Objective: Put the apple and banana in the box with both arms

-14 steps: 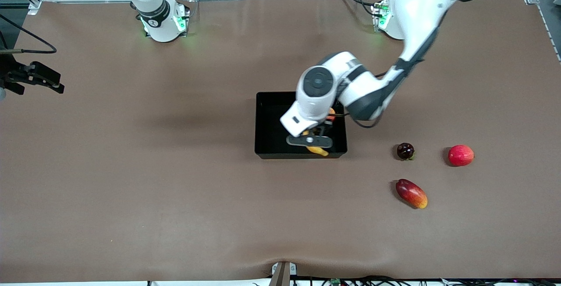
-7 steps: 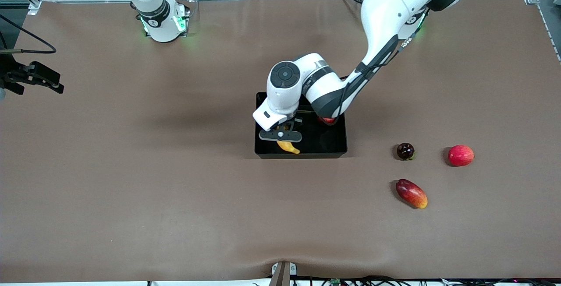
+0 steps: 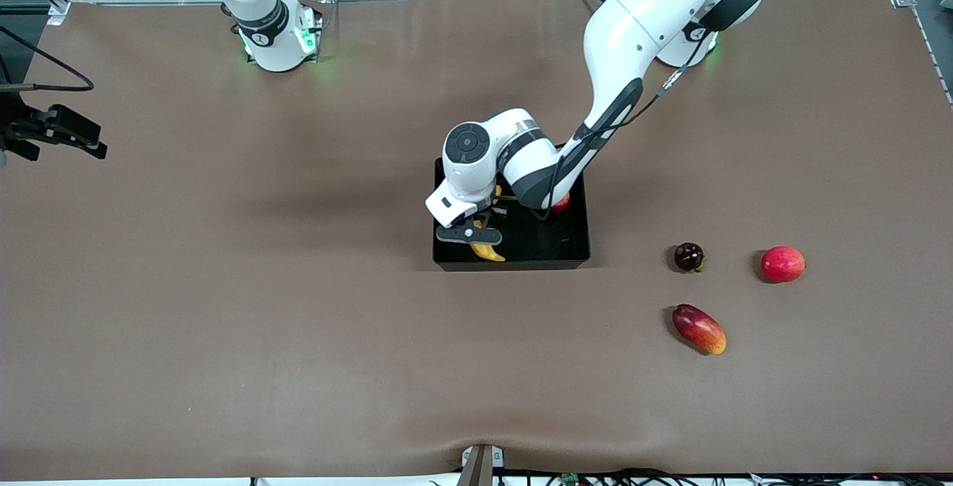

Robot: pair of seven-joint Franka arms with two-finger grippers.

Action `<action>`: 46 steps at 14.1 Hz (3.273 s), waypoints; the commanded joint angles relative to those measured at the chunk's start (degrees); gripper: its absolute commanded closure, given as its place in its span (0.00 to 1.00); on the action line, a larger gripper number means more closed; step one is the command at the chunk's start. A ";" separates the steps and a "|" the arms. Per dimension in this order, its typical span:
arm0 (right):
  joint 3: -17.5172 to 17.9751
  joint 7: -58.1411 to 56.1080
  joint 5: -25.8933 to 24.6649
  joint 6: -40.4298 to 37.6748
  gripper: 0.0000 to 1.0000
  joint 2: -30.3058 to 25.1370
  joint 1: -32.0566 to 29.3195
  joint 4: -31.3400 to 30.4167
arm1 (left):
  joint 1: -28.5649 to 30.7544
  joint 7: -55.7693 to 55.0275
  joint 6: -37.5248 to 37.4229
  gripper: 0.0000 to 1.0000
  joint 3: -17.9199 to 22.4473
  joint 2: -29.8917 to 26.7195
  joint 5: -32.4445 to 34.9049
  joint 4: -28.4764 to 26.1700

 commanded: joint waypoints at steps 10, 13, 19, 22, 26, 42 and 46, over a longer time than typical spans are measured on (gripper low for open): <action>0.35 -0.76 0.73 0.19 0.00 -1.13 -0.89 -0.98 | 6.61 14.55 -10.41 0.00 3.56 -12.05 3.56 1.69; 0.35 -0.75 0.73 0.19 0.00 -1.22 -0.98 -0.98 | 14.53 22.62 -18.11 0.00 2.85 -20.67 -2.58 1.07; 0.35 -0.75 0.73 0.19 0.00 -1.22 -0.80 -0.98 | 32.36 39.07 -26.31 0.00 2.76 -32.55 -14.61 1.07; 0.52 -0.84 0.65 0.11 0.00 -1.13 -0.54 -0.89 | 36.17 41.46 -29.91 0.00 2.93 -36.24 -15.60 0.99; 0.79 -0.76 0.82 0.02 0.00 -0.25 1.56 -0.71 | 37.75 42.60 -34.49 0.00 3.37 -42.03 -15.95 -1.37; 0.70 -0.93 2.31 -7.98 0.00 -0.51 3.59 5.09 | 28.18 47.97 -35.90 0.00 18.40 -60.07 -19.03 -17.91; 0.61 -0.67 2.40 -7.54 0.00 -0.51 3.33 5.09 | 28.00 48.05 -36.07 0.00 18.32 -60.07 -18.85 -17.82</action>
